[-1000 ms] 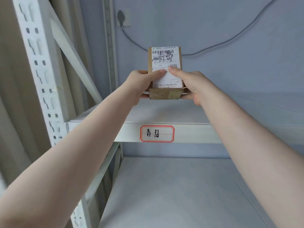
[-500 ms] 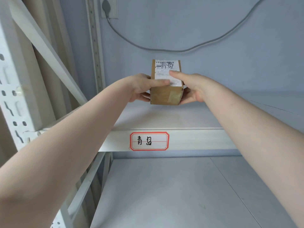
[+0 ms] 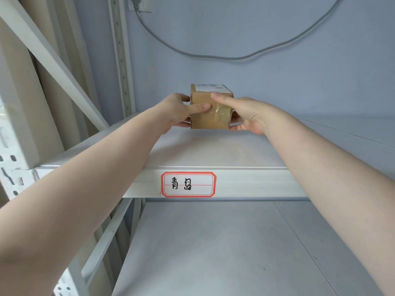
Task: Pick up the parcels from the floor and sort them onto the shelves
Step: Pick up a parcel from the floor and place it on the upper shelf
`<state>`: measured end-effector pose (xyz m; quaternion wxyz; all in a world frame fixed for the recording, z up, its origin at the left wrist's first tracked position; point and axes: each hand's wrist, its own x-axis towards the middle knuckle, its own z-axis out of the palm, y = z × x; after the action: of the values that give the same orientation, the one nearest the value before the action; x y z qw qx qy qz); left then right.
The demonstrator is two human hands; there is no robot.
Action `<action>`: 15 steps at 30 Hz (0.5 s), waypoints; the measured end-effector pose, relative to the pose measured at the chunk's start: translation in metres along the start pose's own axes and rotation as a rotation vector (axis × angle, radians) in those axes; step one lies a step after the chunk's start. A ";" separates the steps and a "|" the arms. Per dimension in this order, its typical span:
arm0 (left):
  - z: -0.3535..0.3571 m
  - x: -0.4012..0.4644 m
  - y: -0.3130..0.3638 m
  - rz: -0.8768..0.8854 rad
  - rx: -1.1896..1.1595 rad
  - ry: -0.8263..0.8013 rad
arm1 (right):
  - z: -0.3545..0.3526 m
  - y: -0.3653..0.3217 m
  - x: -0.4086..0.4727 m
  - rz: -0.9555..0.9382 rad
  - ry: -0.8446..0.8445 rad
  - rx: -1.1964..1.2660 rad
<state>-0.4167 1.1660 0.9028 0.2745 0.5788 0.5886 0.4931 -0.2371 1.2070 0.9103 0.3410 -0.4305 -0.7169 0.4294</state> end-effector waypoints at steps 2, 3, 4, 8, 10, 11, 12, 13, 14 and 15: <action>-0.003 0.000 -0.003 -0.002 -0.019 0.008 | 0.000 0.003 0.005 -0.001 0.026 -0.009; -0.004 0.000 -0.004 -0.005 -0.022 0.005 | 0.000 0.005 0.006 0.001 0.045 -0.010; -0.004 0.000 -0.004 -0.008 -0.023 0.001 | -0.001 0.006 0.009 0.003 0.065 -0.011; 0.000 0.003 -0.009 -0.025 0.010 0.001 | -0.002 0.012 0.016 -0.012 0.124 -0.022; 0.002 0.005 -0.011 -0.032 0.035 -0.003 | -0.002 0.015 0.017 -0.020 0.139 -0.037; 0.004 0.006 -0.012 -0.038 0.042 0.003 | -0.002 0.017 0.018 -0.026 0.141 -0.051; 0.005 0.007 -0.013 -0.045 0.048 0.013 | -0.001 0.019 0.018 -0.030 0.143 -0.066; 0.007 0.008 -0.014 -0.047 0.054 0.023 | 0.000 0.021 0.018 -0.032 0.144 -0.080; 0.008 0.008 -0.014 -0.048 0.058 0.035 | 0.000 0.022 0.019 -0.032 0.145 -0.092; 0.010 0.008 -0.014 -0.047 0.060 0.044 | 0.001 0.023 0.018 -0.031 0.145 -0.104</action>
<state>-0.4153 1.1788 0.8885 0.2557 0.5617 0.6225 0.4812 -0.2374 1.2293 0.8913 0.3757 -0.4664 -0.7184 0.3539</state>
